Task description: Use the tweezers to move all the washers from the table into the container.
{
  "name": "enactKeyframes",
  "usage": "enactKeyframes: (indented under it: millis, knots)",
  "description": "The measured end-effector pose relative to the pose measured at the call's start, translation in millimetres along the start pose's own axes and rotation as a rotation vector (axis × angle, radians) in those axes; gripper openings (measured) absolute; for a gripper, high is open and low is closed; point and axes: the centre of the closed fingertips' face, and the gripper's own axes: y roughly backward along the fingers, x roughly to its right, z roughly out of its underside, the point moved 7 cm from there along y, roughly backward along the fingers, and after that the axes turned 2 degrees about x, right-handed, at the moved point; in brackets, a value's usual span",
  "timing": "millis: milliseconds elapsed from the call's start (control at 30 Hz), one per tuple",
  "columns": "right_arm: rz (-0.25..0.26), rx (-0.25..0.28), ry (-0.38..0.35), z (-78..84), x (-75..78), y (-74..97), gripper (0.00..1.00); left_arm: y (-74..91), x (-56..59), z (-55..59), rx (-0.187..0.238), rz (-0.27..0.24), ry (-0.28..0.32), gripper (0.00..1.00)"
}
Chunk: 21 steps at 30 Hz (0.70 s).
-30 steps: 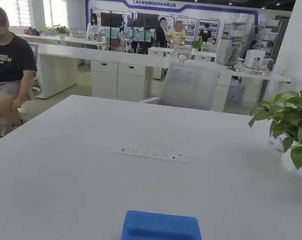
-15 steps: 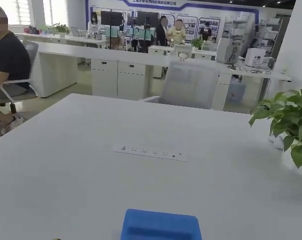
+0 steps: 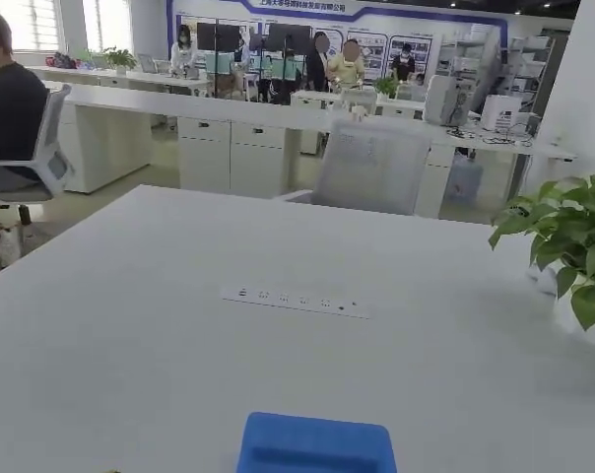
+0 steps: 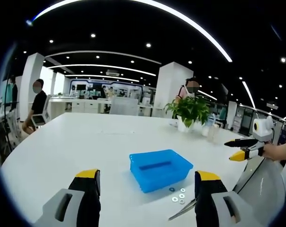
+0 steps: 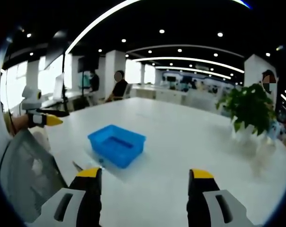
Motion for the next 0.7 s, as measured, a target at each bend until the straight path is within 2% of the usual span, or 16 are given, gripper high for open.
enactKeyframes:
  millis: [467, 700]
  knots:
    - [-0.005, -0.005, 0.013, 0.4, -1.6, 0.4, 0.72, 1.5, -0.3, -1.5, 0.015, 0.001, 0.002, 0.82]
    - [-0.007, -0.008, 0.014, 0.6, -1.6, 0.6, 0.71, 0.9, 1.0, -0.9, 0.006, 0.006, -0.002, 0.82]
